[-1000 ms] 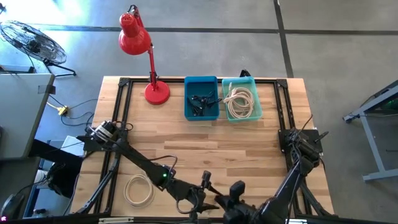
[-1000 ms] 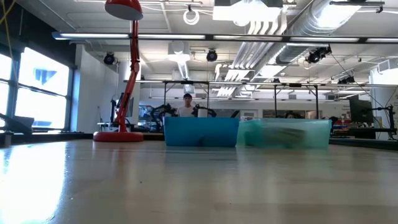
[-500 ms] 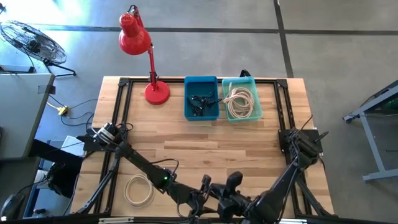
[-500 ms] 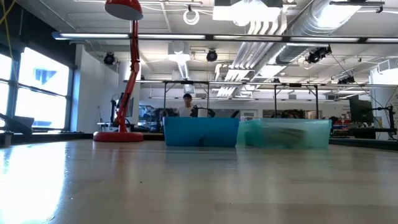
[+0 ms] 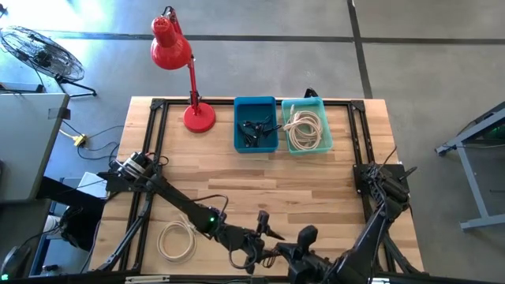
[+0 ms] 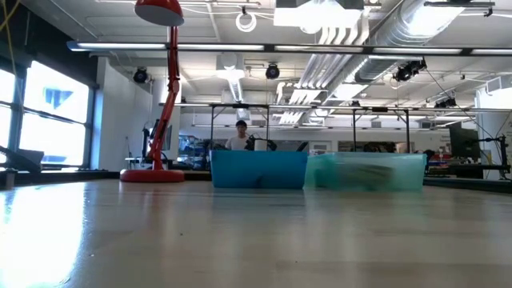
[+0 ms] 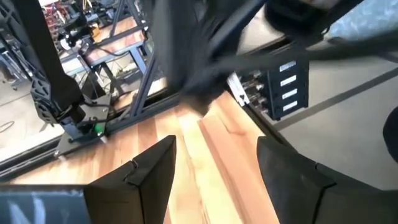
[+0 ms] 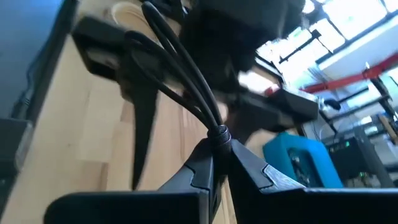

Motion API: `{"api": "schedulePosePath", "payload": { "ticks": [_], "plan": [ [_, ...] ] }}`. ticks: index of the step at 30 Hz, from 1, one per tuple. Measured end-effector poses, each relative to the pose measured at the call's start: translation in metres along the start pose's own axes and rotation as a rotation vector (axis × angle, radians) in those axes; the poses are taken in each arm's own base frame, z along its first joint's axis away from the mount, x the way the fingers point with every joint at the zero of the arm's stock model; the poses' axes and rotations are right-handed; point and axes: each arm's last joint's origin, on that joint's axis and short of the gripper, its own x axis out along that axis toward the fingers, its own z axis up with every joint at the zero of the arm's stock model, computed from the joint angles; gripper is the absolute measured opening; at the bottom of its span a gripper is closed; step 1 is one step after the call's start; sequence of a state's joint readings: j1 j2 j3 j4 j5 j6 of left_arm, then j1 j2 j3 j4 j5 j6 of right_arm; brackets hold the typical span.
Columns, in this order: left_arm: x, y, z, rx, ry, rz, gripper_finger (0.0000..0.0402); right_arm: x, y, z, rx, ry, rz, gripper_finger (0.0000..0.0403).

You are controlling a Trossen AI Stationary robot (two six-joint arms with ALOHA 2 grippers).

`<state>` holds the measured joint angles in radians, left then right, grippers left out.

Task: Pick & Place USB Port
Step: Put the black USB cable into the blue bin

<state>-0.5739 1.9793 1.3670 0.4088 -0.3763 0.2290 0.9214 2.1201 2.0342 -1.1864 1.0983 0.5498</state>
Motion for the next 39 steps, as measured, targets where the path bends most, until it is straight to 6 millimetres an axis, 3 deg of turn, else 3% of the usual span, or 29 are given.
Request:
{"api": "schedulePosePath", "payload": {
  "ticks": [11,39],
  "plan": [
    [-0.001,0.001,0.01,-0.005,-0.098,0.006,0.022,-0.001,-0.008,-0.011,0.079,0.072,-0.033,0.0018],
    [0.002,0.014,0.011,-0.014,-0.111,0.047,0.022,-0.014,0.0,-0.019,0.105,0.131,0.046,0.0018]
  ]
}}
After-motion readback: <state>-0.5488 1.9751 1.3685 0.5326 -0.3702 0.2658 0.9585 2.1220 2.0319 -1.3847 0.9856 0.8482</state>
